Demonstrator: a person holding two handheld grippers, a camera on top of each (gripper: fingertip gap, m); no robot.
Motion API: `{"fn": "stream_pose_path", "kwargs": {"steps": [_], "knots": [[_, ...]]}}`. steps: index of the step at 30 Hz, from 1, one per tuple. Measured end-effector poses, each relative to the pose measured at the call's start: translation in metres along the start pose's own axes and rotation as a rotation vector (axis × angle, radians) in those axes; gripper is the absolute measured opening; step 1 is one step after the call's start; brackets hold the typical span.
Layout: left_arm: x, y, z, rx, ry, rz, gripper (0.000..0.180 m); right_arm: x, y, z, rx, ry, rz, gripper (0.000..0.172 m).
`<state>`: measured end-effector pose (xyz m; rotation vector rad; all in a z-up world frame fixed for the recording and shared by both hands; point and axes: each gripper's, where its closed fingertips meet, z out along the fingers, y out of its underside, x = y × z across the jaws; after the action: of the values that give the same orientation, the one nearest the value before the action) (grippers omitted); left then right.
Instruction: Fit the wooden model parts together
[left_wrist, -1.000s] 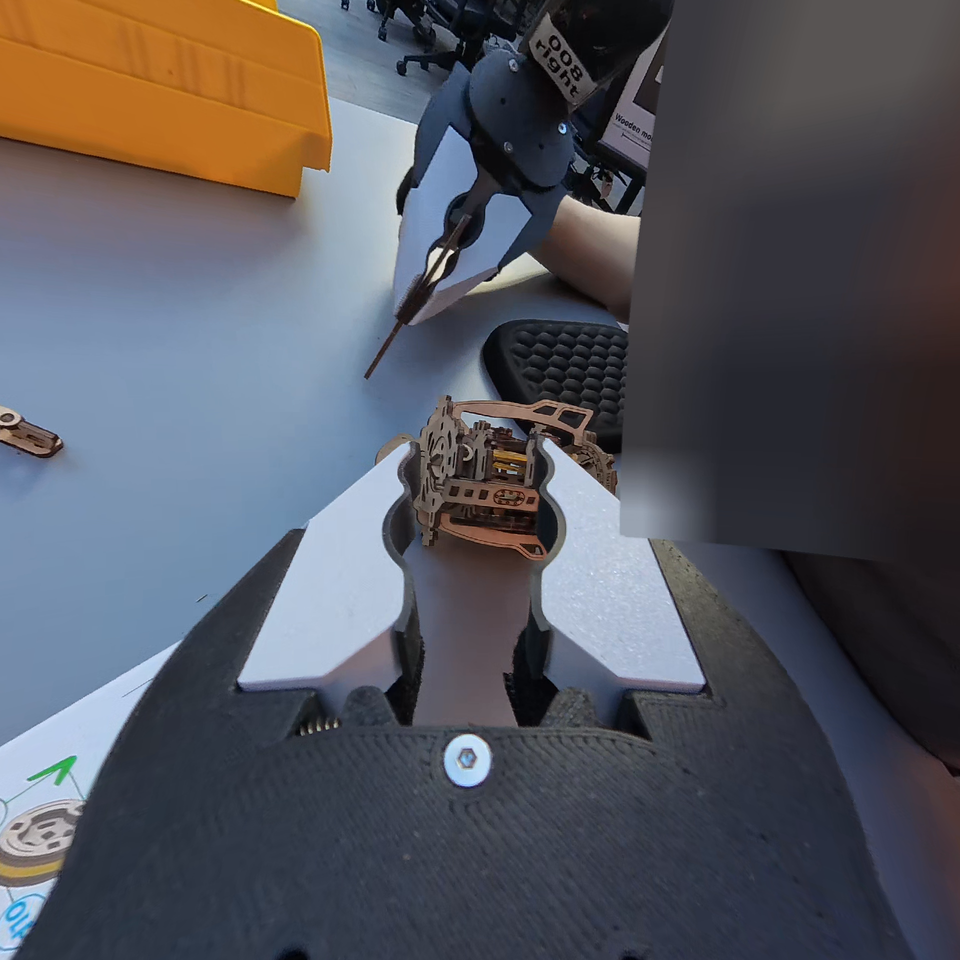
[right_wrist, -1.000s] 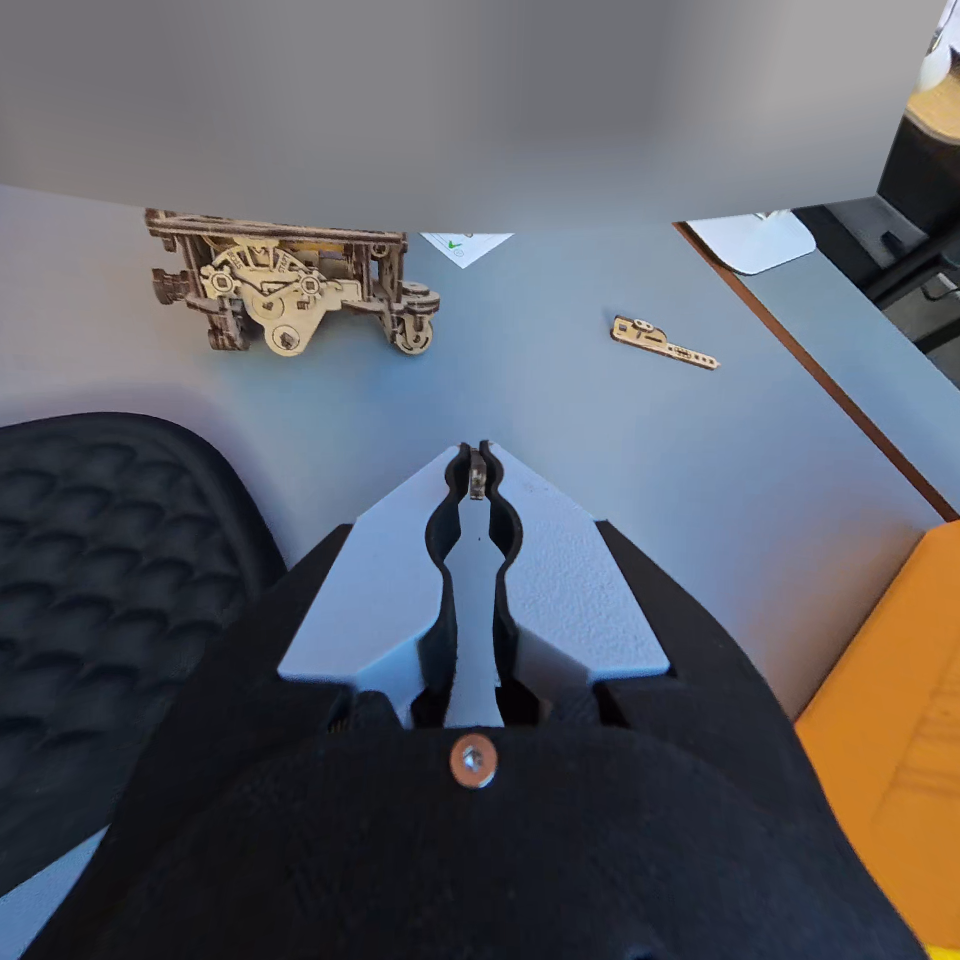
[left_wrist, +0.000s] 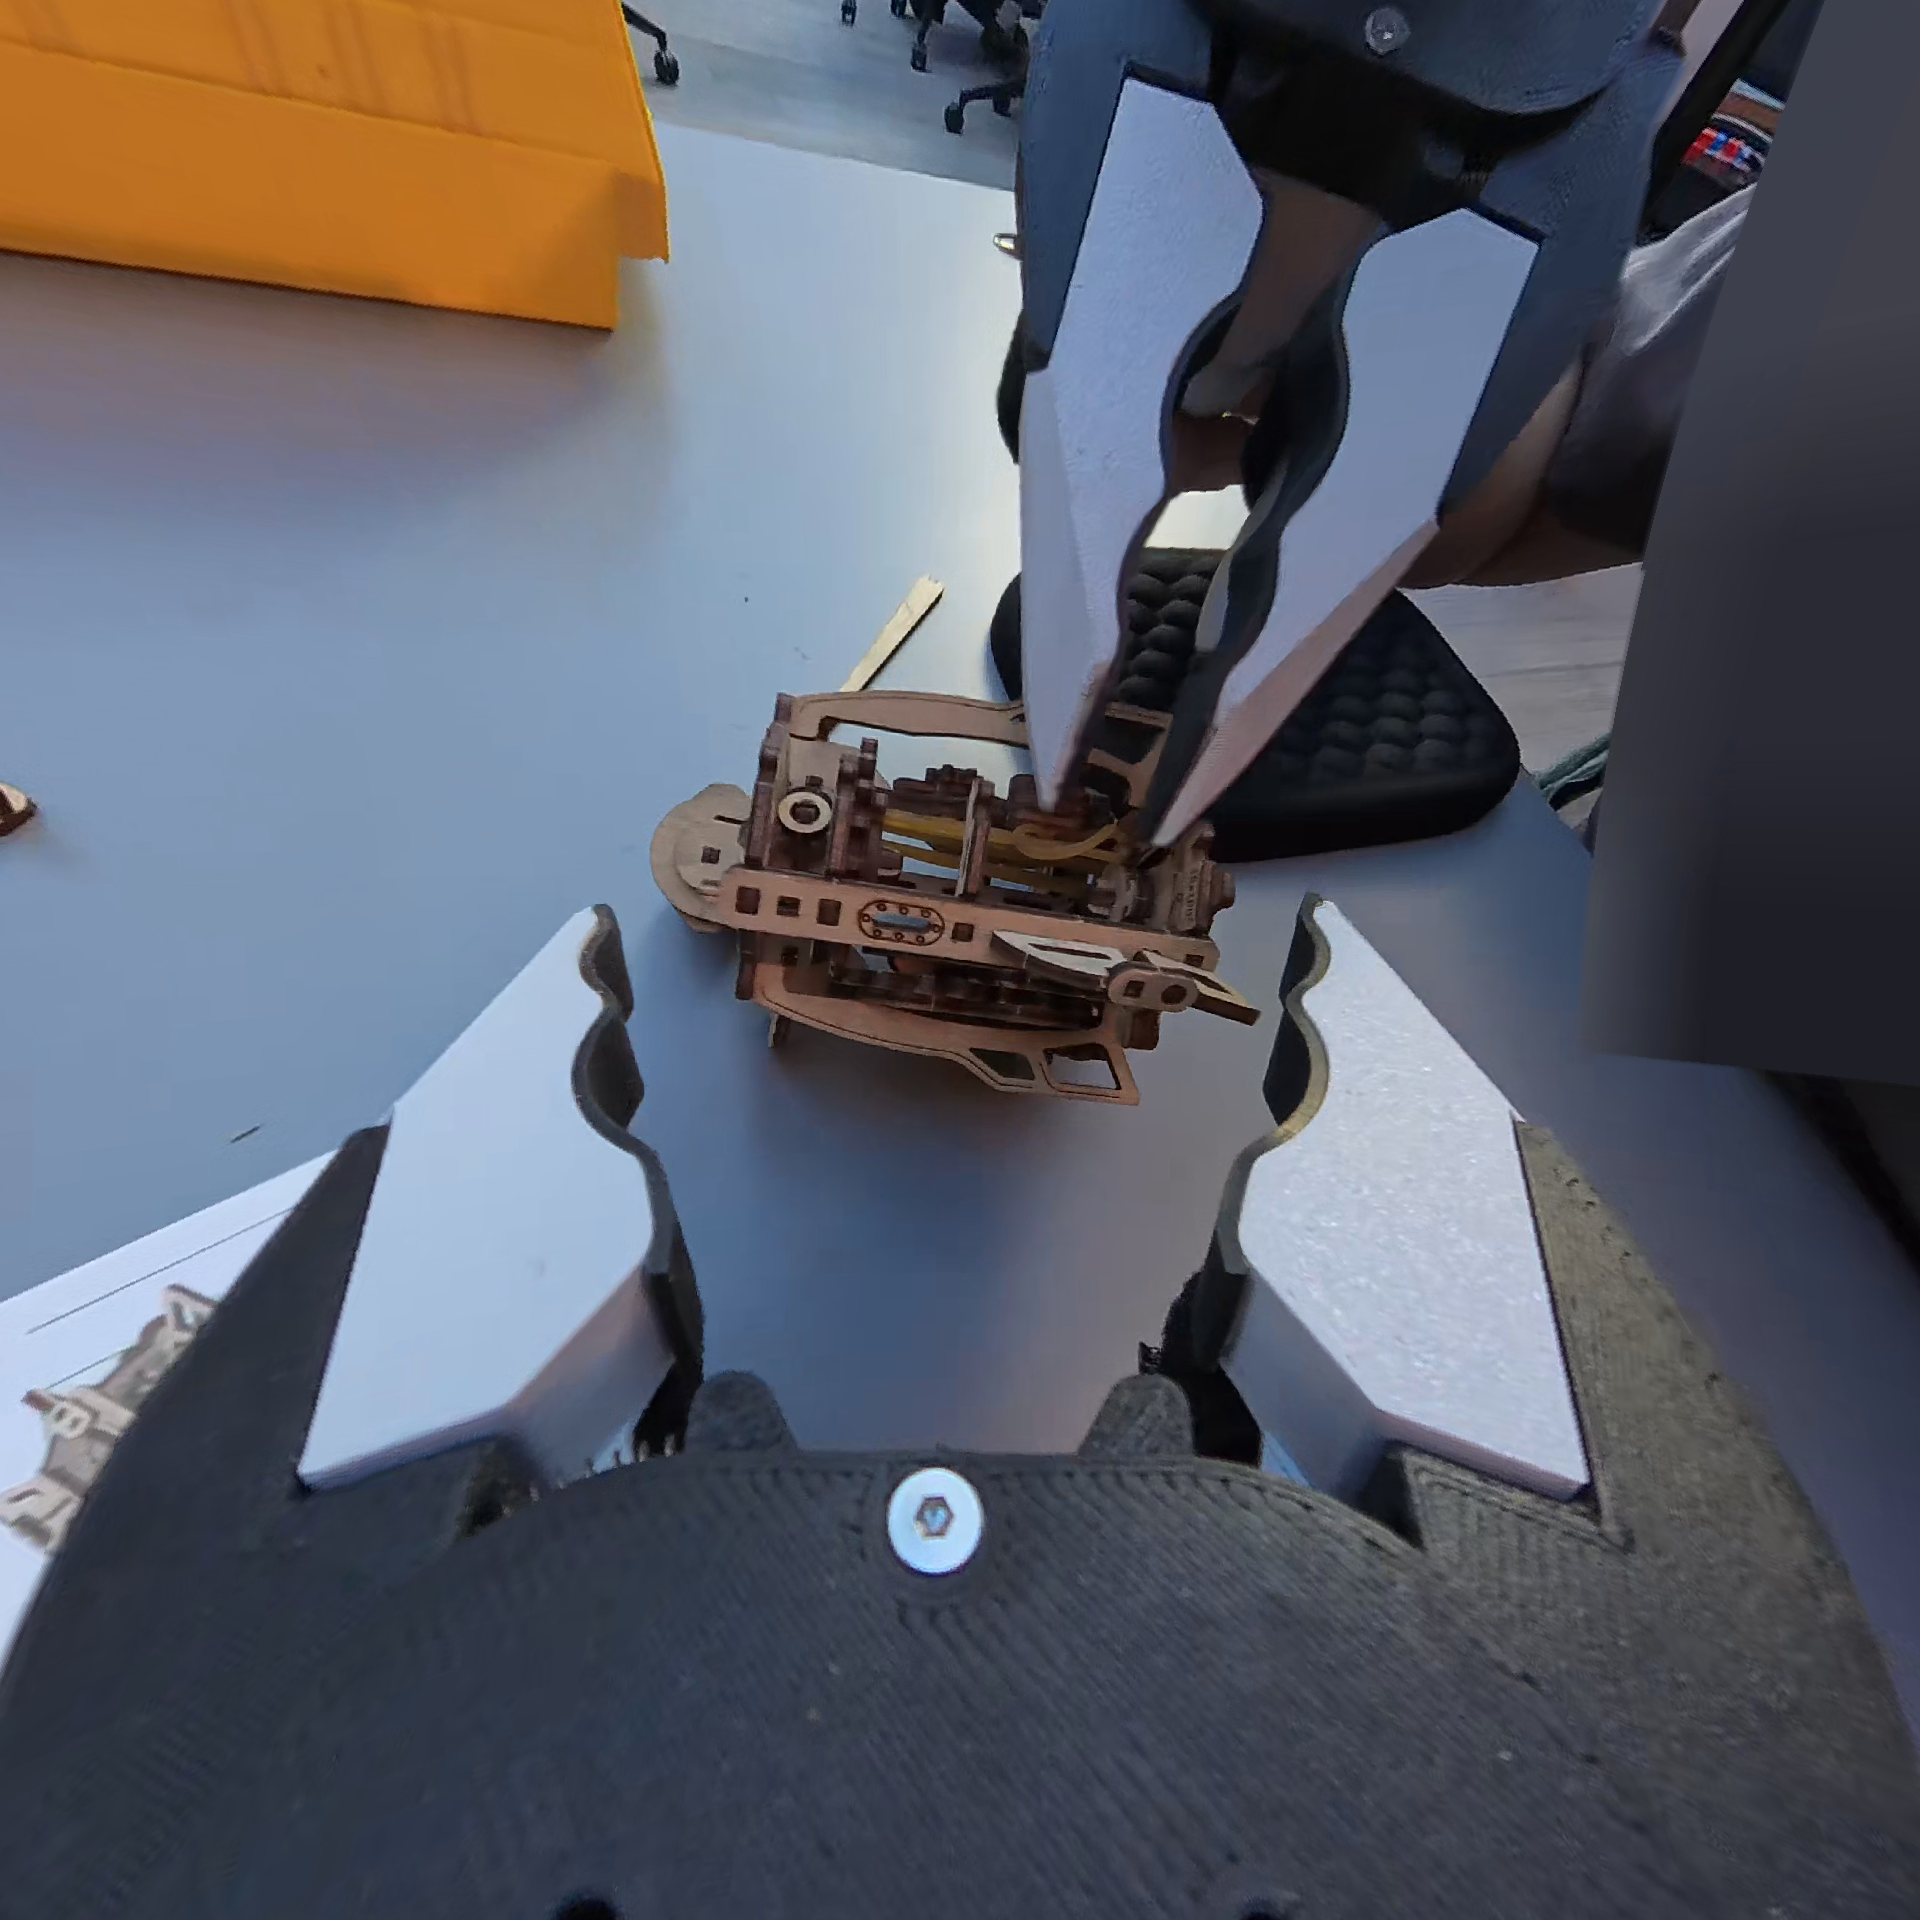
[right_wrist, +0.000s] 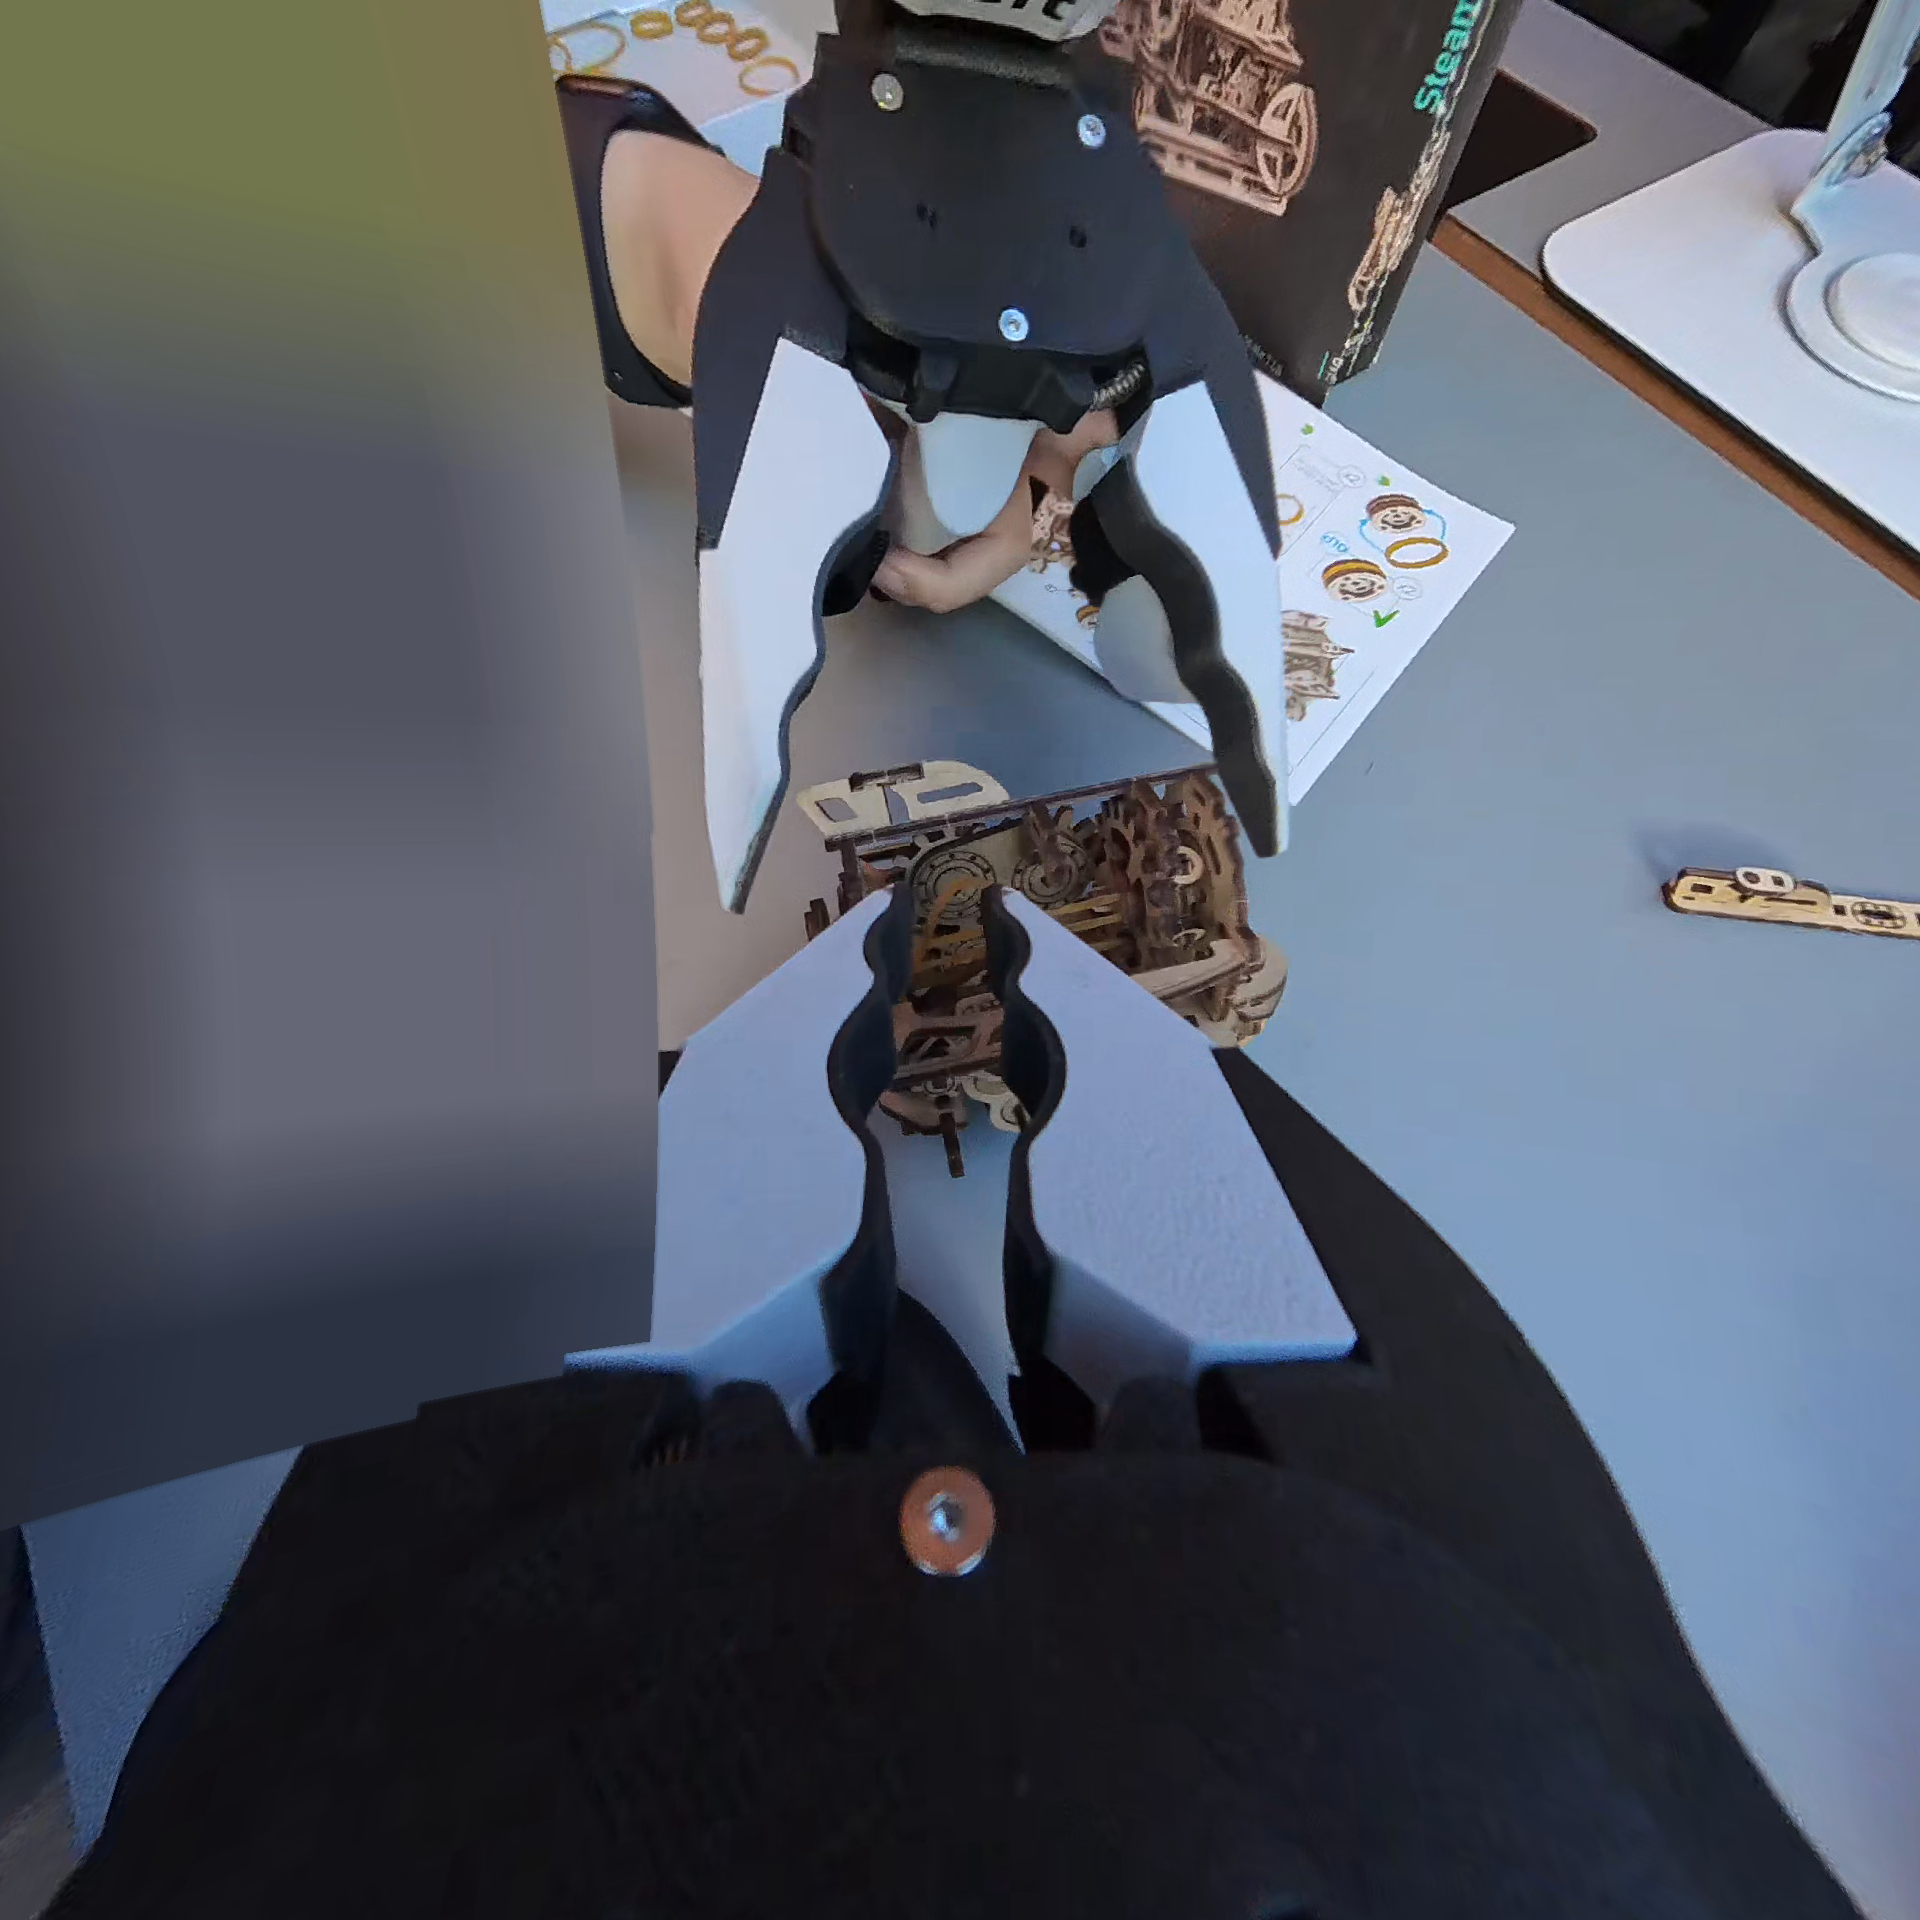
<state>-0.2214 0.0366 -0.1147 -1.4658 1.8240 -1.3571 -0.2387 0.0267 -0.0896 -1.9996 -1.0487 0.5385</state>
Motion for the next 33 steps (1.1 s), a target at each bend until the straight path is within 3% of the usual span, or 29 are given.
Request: {"fn": "stream_pose_path", "kwargs": {"steps": [1,3,7,12,16,24,28,33], "knots": [[-0.001,0.002,0.001,-0.005,-0.004,-0.003,0.122,-0.002,0.002,0.003,-0.02,-0.009,0.003,0.01],[0.001,0.003,0.003,-0.001,0.002,-0.002,0.114,-0.001,0.008,0.008,-0.074,-0.004,-0.01,0.0],[0.007,0.002,0.004,0.006,0.02,0.002,0.097,-0.001,0.004,0.005,-0.062,0.014,-0.05,0.0],[0.009,0.003,0.004,0.006,0.02,-0.013,0.096,0.006,-0.012,-0.013,0.113,-0.03,0.071,0.0],[0.008,0.005,0.004,0.004,-0.007,-0.056,0.092,0.006,-0.013,-0.021,0.249,-0.199,0.273,0.0],[0.007,-0.002,0.01,0.042,-0.07,-0.121,0.092,-0.002,0.005,-0.016,0.163,-0.206,0.15,0.0],[0.007,-0.003,0.012,0.028,-0.111,-0.152,0.092,-0.004,0.013,-0.011,0.083,-0.241,0.191,0.0],[0.006,-0.004,0.012,0.047,-0.156,-0.207,0.092,-0.004,0.006,-0.021,0.142,-0.276,0.265,0.0]]}}
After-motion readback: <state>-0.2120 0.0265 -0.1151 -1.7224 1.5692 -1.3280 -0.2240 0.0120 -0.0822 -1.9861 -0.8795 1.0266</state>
